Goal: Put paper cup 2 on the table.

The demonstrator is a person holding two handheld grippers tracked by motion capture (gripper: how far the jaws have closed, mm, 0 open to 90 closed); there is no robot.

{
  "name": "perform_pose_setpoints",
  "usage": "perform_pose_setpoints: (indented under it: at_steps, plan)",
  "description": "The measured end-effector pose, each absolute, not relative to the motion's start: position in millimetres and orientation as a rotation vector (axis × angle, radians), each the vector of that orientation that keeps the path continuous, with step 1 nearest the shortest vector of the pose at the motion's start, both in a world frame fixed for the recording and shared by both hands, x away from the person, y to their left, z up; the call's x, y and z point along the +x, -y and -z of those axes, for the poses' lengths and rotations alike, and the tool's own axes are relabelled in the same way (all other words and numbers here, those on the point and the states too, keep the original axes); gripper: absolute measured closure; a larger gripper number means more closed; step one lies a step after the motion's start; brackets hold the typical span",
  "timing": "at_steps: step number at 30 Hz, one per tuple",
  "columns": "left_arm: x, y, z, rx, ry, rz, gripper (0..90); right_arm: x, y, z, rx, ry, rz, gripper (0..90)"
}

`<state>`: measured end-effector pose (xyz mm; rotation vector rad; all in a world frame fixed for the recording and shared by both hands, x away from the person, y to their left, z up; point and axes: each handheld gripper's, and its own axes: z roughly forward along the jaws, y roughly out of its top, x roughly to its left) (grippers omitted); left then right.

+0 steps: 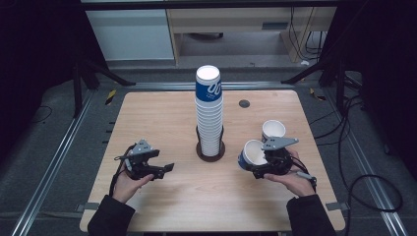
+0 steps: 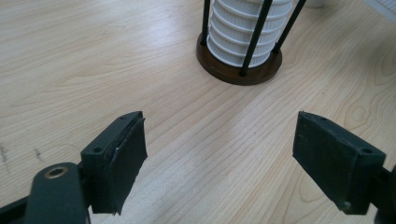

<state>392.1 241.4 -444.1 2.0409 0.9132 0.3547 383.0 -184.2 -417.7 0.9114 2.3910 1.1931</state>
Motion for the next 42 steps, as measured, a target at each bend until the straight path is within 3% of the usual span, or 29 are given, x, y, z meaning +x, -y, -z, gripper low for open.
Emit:
perform_pose_setpoints:
  at_steps: [42]
  plan:
    - [394.4, -244.2, 446.7, 2.055, -0.924, -0.351, 16.7, 412.3, 205.4, 452.8, 1.162, -2.447, -0.780, 18.8]
